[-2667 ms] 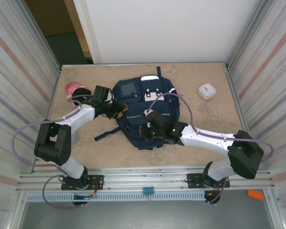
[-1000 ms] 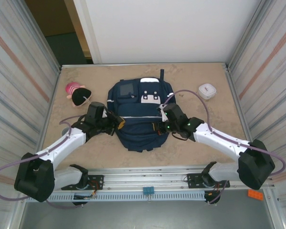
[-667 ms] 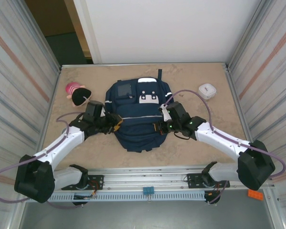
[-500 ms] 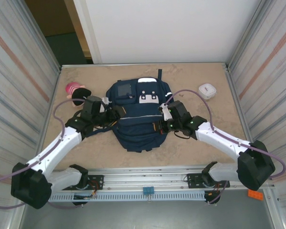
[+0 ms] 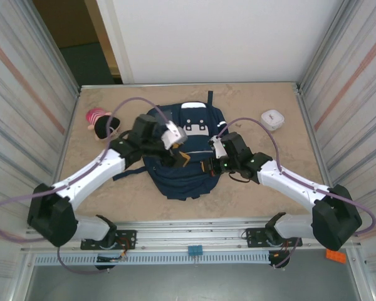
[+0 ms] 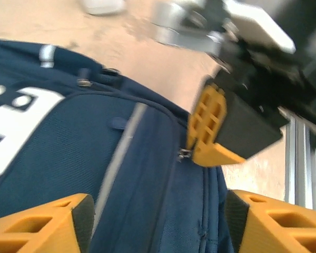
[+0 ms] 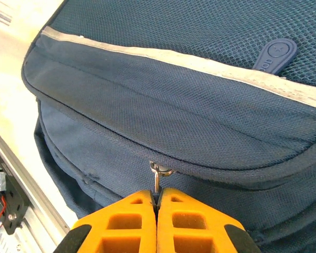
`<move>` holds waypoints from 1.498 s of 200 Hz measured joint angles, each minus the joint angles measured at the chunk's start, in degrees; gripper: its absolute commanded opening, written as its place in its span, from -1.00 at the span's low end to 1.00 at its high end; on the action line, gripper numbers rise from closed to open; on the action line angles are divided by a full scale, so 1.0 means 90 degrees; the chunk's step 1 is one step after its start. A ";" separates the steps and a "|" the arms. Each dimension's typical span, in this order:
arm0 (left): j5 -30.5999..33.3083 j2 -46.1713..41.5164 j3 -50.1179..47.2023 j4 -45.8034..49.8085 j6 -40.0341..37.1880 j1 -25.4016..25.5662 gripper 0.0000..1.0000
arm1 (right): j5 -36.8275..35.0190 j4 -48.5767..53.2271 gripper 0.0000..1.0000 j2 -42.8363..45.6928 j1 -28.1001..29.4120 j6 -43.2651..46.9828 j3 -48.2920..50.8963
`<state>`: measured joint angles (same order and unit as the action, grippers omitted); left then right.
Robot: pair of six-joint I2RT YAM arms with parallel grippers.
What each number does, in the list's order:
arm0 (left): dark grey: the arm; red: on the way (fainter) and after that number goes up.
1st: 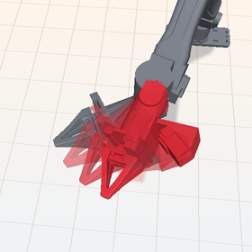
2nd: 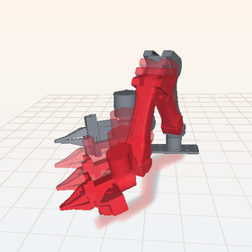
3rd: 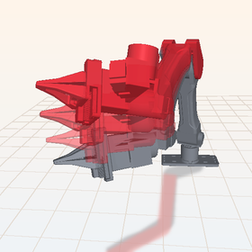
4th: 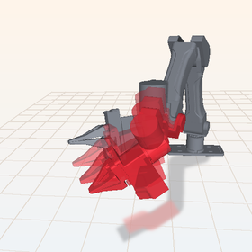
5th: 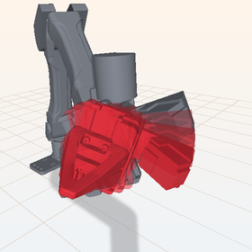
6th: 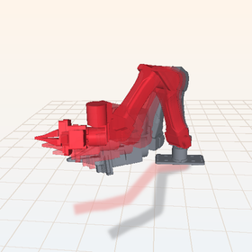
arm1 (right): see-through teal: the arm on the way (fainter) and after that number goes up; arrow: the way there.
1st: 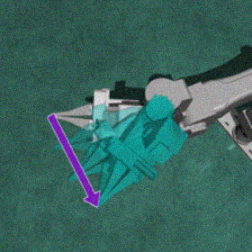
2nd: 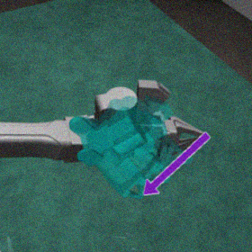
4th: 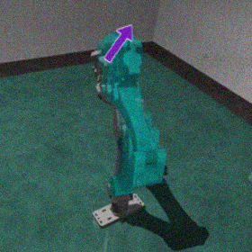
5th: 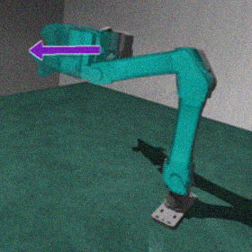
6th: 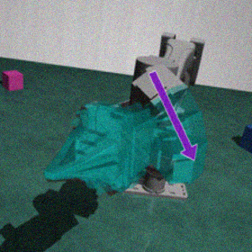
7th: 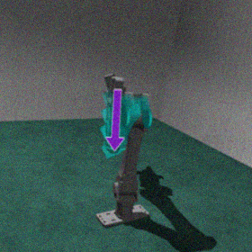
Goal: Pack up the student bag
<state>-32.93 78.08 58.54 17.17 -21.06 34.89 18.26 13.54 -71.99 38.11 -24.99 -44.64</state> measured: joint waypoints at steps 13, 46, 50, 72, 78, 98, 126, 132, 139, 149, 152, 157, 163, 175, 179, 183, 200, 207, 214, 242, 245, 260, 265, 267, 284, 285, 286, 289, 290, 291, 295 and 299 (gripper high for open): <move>0.0049 0.0352 0.0097 0.0078 -0.0597 0.0306 0.28 | 0.0000 -0.0017 -1.00 0.0017 0.0000 -0.0005 0.0032; 0.0338 0.1236 0.0447 0.0109 -0.1319 0.0476 0.15 | 0.0000 -0.0080 -1.00 0.0090 0.0000 -0.0029 0.0131; 0.0401 0.1321 0.0495 0.0104 -0.1362 0.0471 0.14 | 0.0000 -0.0100 -1.00 0.0100 0.0000 -0.0029 0.0143; 0.0687 0.1617 0.0600 -0.0029 -0.1518 0.0466 -0.16 | -0.0002 -0.0172 -1.00 0.0153 0.0000 -0.0051 0.0223; 0.0699 0.1666 0.0612 -0.0036 -0.1576 0.0466 -0.30 | -0.0017 -0.0180 -1.00 0.0172 -0.0002 -0.0058 0.0243; 0.0670 0.1700 0.0634 -0.0024 -0.1744 0.0522 -0.71 | -0.0090 -0.0211 -1.00 0.0216 -0.0044 -0.0155 0.0294; 0.0641 0.1683 0.0636 -0.0027 -0.1989 0.0554 -1.00 | -0.0437 -0.0080 -1.00 0.0340 -0.0160 -0.0279 0.0296; 0.0646 0.1664 0.0631 -0.0032 -0.2023 0.0554 -1.00 | -0.0508 -0.0015 -1.00 0.0362 -0.0204 -0.0318 0.0296; 0.0665 0.1622 0.0612 -0.0034 -0.2040 0.0554 -1.00 | -0.0605 0.0075 -1.00 0.0393 -0.0272 -0.0342 0.0296; 0.0673 0.1537 0.0563 -0.0049 -0.2062 0.0551 -1.00 | -0.0753 0.0202 -1.00 0.0432 -0.0384 -0.0384 0.0296; 0.0673 0.1506 0.0546 -0.0051 -0.2069 0.0549 -1.00 | -0.0804 0.0233 -1.00 0.0442 -0.0415 -0.0391 0.0296; 0.0675 0.1445 0.0508 -0.0056 -0.2074 0.0546 -1.00 | -0.0884 0.0282 -1.00 0.0459 -0.0469 -0.0418 0.0296; 0.0673 0.1370 0.0459 -0.0056 -0.2074 0.0539 -1.00 | -0.0952 0.0318 -1.00 0.0469 -0.0529 -0.0457 0.0294; 0.0651 0.1229 0.0364 -0.0061 -0.2072 0.0525 -1.00 | -0.1076 0.0338 -1.00 0.0476 -0.0605 -0.0510 0.0282; 0.0634 0.1190 0.0333 -0.0066 -0.2072 0.0525 -1.00 | -0.1090 0.0335 -1.00 0.0476 -0.0614 -0.0517 0.0279; 0.0610 0.1151 0.0294 -0.0080 -0.2072 0.0515 -1.00 | -0.1105 0.0338 -1.00 0.0476 -0.0627 -0.0532 0.0272; 0.0440 0.1001 0.0180 -0.0083 -0.2084 0.0493 -1.00 | -0.1168 0.0335 -1.00 0.0466 -0.0661 -0.0556 0.0248; 0.0379 0.0971 0.0165 -0.0078 -0.2093 0.0493 -1.00 | -0.1190 0.0333 -1.00 0.0454 -0.0670 -0.0559 0.0233; 0.0289 0.0950 0.0155 -0.0078 -0.2113 0.0481 -1.00 | -0.1200 0.0328 -1.00 0.0425 -0.0704 -0.0563 0.0216; -0.0012 0.0918 0.0104 -0.0080 -0.2271 0.0452 -1.00 | -0.1073 0.0228 -1.00 0.0148 -0.0950 -0.0610 0.0058; -0.0032 0.0916 0.0104 -0.0078 -0.2302 0.0449 -1.00 | -0.1039 0.0211 -1.00 0.0112 -0.0984 -0.0610 0.0041; -0.0134 0.0911 0.0104 -0.0083 -0.2482 0.0403 -1.00 | -0.0741 0.0143 -1.00 -0.0068 -0.1173 -0.0612 -0.0029; -0.0170 0.0911 0.0104 -0.0078 -0.2545 0.0384 -1.00 | -0.0629 0.0138 -1.00 -0.0129 -0.1226 -0.0612 -0.0058; -0.0180 0.0911 0.0104 -0.0075 -0.2574 0.0381 -1.00 | -0.0573 0.0134 -1.00 -0.0163 -0.1251 -0.0612 -0.0070; -0.0197 0.0911 0.0104 -0.0051 -0.2800 0.0367 -1.00 | -0.0209 0.0119 -1.00 -0.0406 -0.1404 -0.0605 -0.0182; -0.0197 0.0911 0.0104 -0.0051 -0.2807 0.0367 -1.00 | -0.0185 0.0119 -1.00 -0.0427 -0.1418 -0.0607 -0.0189; -0.0197 0.0911 0.0104 -0.0051 -0.2815 0.0367 -1.00 | -0.0175 0.0119 -1.00 -0.0440 -0.1423 -0.0605 -0.0194; -0.0194 0.0911 0.0104 -0.0046 -0.2849 0.0367 -1.00 | -0.0117 0.0119 -1.00 -0.0486 -0.1447 -0.0605 -0.0211; -0.0194 0.0911 0.0104 -0.0046 -0.2856 0.0367 -1.00 | -0.0083 0.0119 -1.00 -0.0505 -0.1457 -0.0605 -0.0221; -0.0194 0.0911 0.0104 -0.0044 -0.2858 0.0367 -1.00 | -0.0068 0.0121 -1.00 -0.0515 -0.1462 -0.0602 -0.0226; -0.0180 0.0911 0.0104 -0.0032 -0.2905 0.0367 -1.00 | 0.0007 0.0121 -1.00 -0.0576 -0.1494 -0.0602 -0.0250; -0.0170 0.0911 0.0104 -0.0027 -0.2936 0.0367 -1.00 | 0.0095 0.0119 -1.00 -0.0641 -0.1525 -0.0600 -0.0279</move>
<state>-34.46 86.28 59.48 16.93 -47.48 38.20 19.11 14.61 -77.76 24.38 -30.39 -47.16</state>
